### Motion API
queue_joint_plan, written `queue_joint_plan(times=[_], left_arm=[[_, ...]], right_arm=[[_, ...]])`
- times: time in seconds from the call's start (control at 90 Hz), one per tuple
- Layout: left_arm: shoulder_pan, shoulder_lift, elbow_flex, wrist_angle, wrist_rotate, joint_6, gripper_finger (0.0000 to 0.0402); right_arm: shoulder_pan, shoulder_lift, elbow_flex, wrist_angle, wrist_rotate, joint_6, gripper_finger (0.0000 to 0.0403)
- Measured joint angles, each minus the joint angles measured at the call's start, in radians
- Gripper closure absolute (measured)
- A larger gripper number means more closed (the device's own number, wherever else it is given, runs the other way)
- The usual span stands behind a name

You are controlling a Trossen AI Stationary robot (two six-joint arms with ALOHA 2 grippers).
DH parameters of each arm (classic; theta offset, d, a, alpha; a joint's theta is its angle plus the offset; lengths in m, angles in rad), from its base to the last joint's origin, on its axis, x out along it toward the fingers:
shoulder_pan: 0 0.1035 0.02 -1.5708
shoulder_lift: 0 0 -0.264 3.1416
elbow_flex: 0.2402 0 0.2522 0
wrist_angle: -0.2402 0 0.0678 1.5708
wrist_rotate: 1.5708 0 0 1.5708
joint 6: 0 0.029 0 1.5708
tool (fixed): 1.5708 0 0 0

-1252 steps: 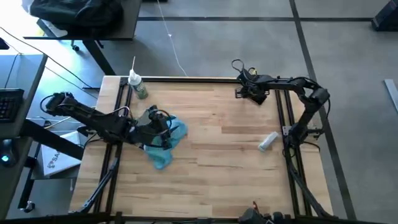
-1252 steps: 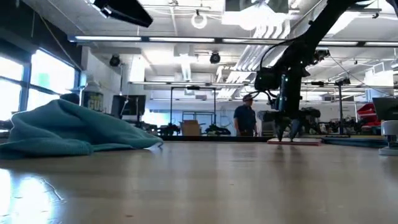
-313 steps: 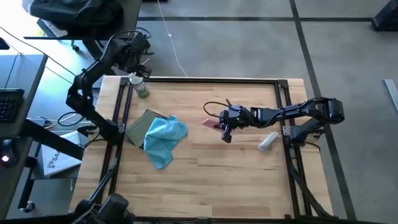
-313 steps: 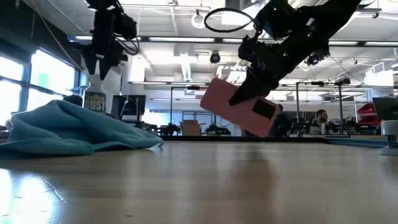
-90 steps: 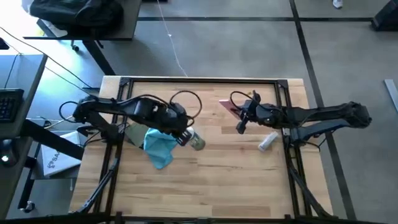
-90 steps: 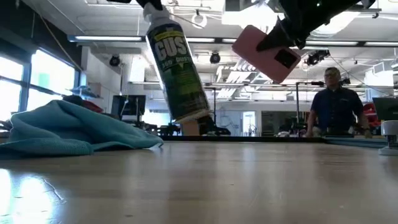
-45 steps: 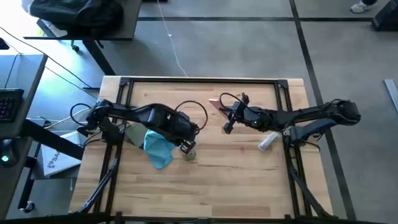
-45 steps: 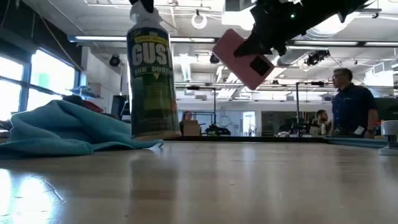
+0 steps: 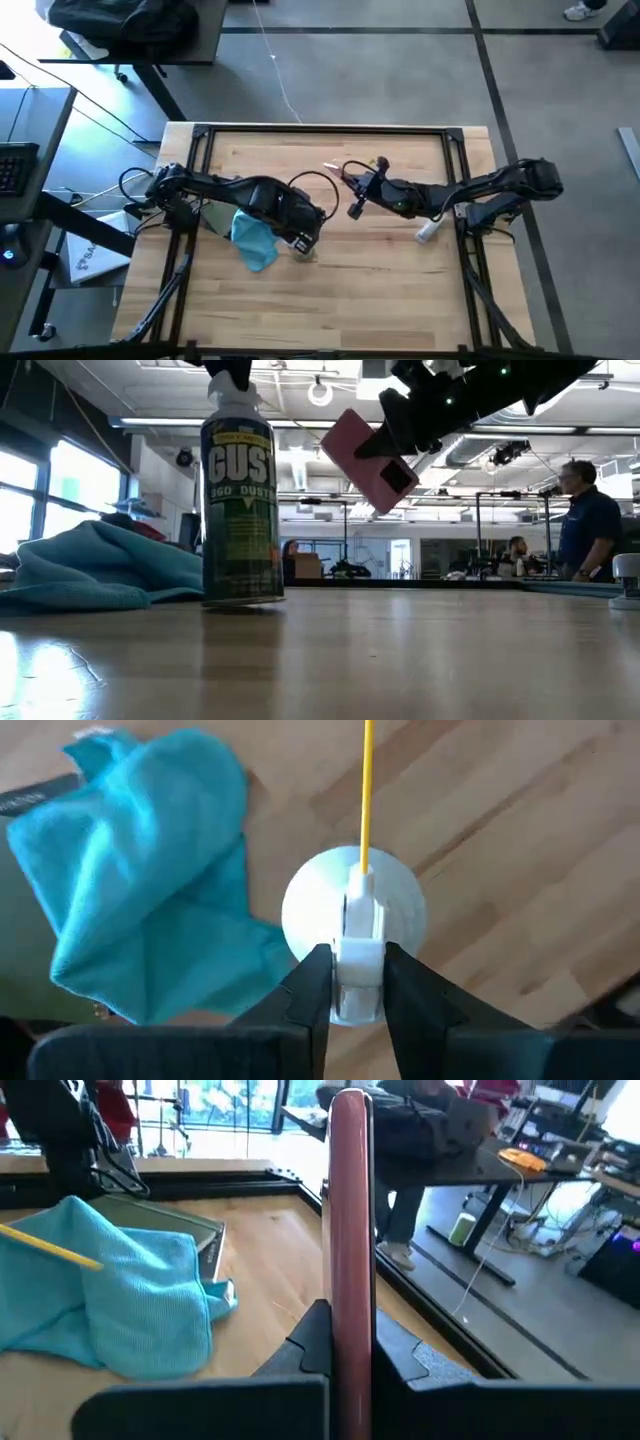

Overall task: Apply microfiber cloth
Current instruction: Spray the cellphone with the spray bottle cleaner

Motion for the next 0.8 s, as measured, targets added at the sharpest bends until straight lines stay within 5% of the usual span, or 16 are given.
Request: queue_joint_plan(times=[0.244, 0.622, 0.8], left_arm=[[-0.003, 0.000, 0.033, 0.040, 0.000, 0.026, 0.0299], [-0.023, -0.001, 0.151, 0.036, -0.023, 0.271, 0.0294], [-0.066, -0.006, 0.164, -0.070, -0.145, 0.401, 0.0294]], right_arm=[[-0.011, 0.000, 0.000, 0.007, -0.040, -0.008, 0.0403], [-0.011, 0.000, 0.000, -0.021, -0.138, 0.031, 0.0403], [-0.010, 0.000, 0.000, -0.095, -0.140, 0.071, 0.0403]])
